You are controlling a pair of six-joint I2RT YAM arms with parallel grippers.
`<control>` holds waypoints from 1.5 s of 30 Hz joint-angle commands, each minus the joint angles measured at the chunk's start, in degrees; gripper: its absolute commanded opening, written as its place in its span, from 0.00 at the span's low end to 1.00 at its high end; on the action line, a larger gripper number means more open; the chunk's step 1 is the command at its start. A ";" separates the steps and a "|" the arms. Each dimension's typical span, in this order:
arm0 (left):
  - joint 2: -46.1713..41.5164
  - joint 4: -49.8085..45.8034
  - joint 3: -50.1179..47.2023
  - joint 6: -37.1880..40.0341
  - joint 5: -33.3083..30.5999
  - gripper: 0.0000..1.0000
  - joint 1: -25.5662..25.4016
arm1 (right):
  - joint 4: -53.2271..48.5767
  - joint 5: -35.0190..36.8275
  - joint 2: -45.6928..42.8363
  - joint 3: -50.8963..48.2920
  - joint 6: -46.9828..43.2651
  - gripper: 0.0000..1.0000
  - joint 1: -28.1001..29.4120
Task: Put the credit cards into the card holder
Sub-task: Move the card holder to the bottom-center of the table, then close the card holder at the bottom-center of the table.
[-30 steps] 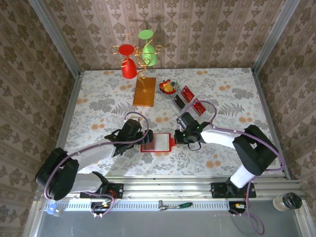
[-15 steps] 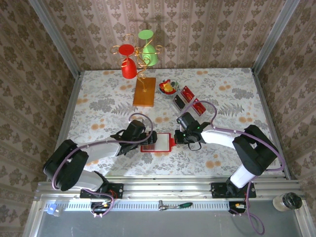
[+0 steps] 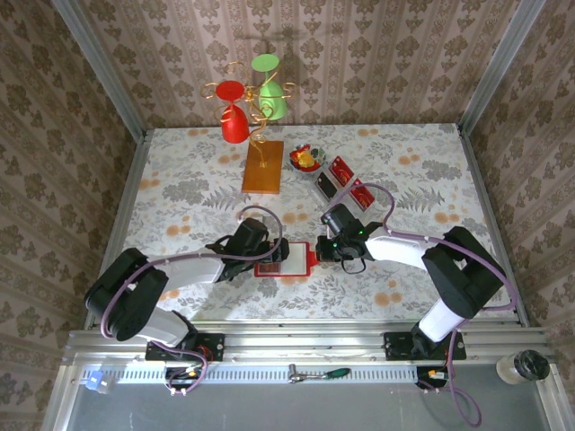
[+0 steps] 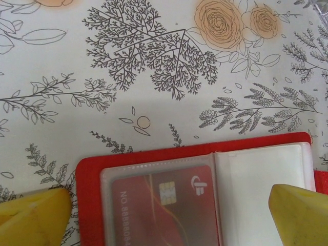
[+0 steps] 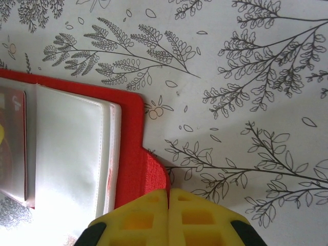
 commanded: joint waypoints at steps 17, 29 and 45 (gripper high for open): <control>-1.67 0.62 2.06 -2.02 1.00 1.00 -1.76 | 2.54 -2.77 2.31 -0.85 1.56 0.05 -0.13; -4.36 5.21 1.49 -6.62 0.83 1.00 -6.38 | 2.40 -3.12 3.05 -0.41 1.46 0.04 -0.13; -1.12 7.77 5.77 -7.56 0.47 1.00 -10.42 | -1.10 -2.85 0.29 1.70 0.91 0.32 -2.22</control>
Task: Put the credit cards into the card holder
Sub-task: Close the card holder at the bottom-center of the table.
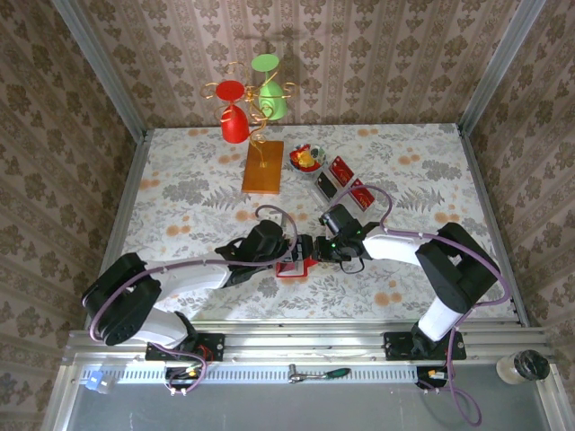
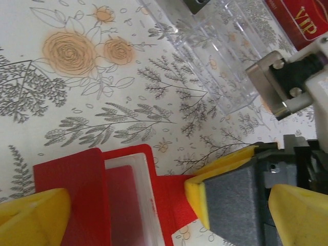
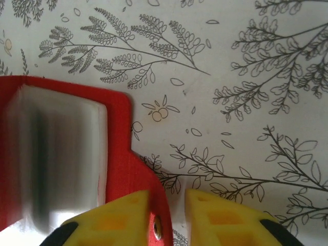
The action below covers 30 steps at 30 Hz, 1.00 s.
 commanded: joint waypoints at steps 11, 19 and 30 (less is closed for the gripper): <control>5.10 2.77 4.06 -1.62 0.98 1.00 -2.18 | -11.61 0.87 -13.17 1.51 0.55 0.49 -10.00; 8.37 3.94 4.21 -1.94 0.89 1.00 -3.31 | -12.66 0.27 -21.26 -2.82 0.73 0.69 -16.48; 11.73 6.24 2.97 -3.19 -0.15 1.00 -4.75 | -14.29 -1.03 -27.59 -4.20 -1.40 1.00 -20.76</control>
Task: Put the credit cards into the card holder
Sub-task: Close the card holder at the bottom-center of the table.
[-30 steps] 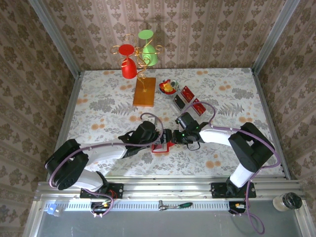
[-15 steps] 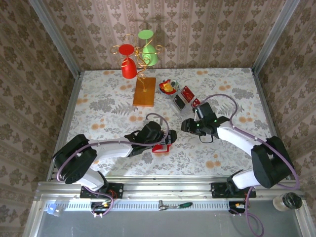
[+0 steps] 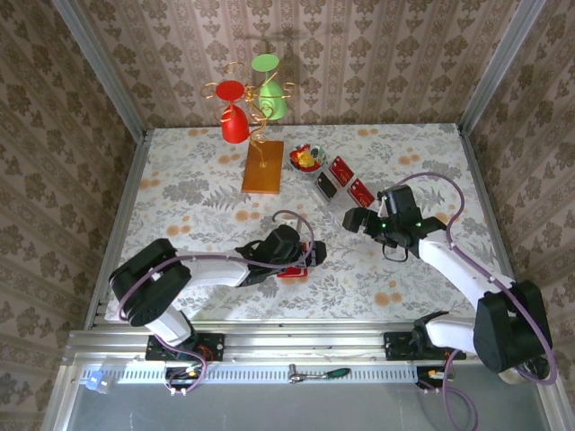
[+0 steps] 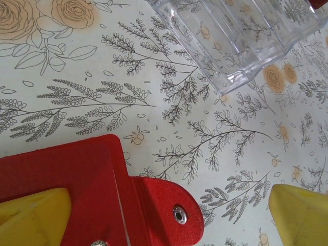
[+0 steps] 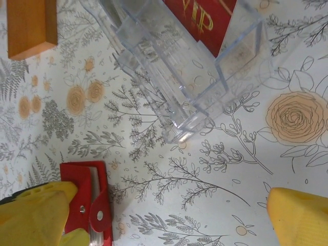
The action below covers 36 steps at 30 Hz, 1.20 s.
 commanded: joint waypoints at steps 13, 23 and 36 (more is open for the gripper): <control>-1.60 -0.03 -0.08 -1.22 -1.40 1.00 -1.26 | 3.63 -15.78 -4.94 -6.09 5.48 0.98 -6.01; -6.99 0.76 -1.37 -1.52 1.06 1.00 2.46 | 1.76 -13.45 -6.92 -2.75 4.11 0.61 5.41; -29.94 -10.99 -9.87 -1.75 -6.43 1.00 10.99 | 4.35 -4.47 8.60 8.18 5.20 0.20 23.06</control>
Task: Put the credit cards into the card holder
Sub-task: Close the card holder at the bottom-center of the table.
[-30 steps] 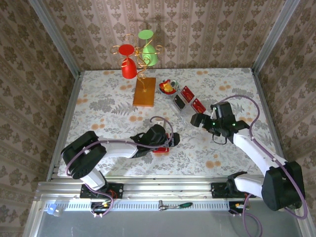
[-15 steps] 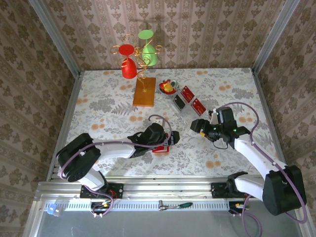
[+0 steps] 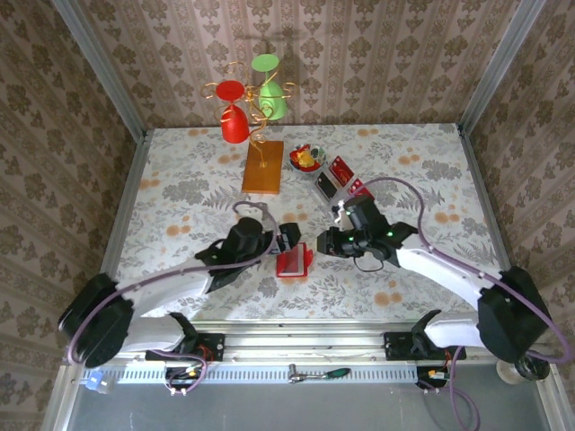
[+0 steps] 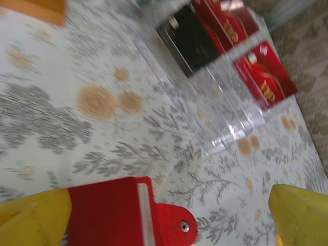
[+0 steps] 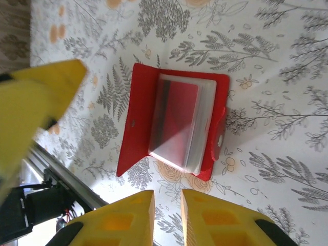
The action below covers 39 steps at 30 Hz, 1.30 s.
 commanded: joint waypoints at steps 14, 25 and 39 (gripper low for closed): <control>-27.67 -28.47 -6.18 -4.03 -12.89 1.00 7.67 | -9.61 6.92 31.66 33.39 -4.68 0.12 14.26; -22.62 -26.30 -5.63 -0.90 -9.60 1.00 8.00 | -10.35 12.01 31.66 27.26 -5.46 0.07 11.31; -3.12 -22.66 1.23 9.97 0.76 1.00 7.77 | -3.20 12.06 28.11 14.92 -2.57 0.07 8.73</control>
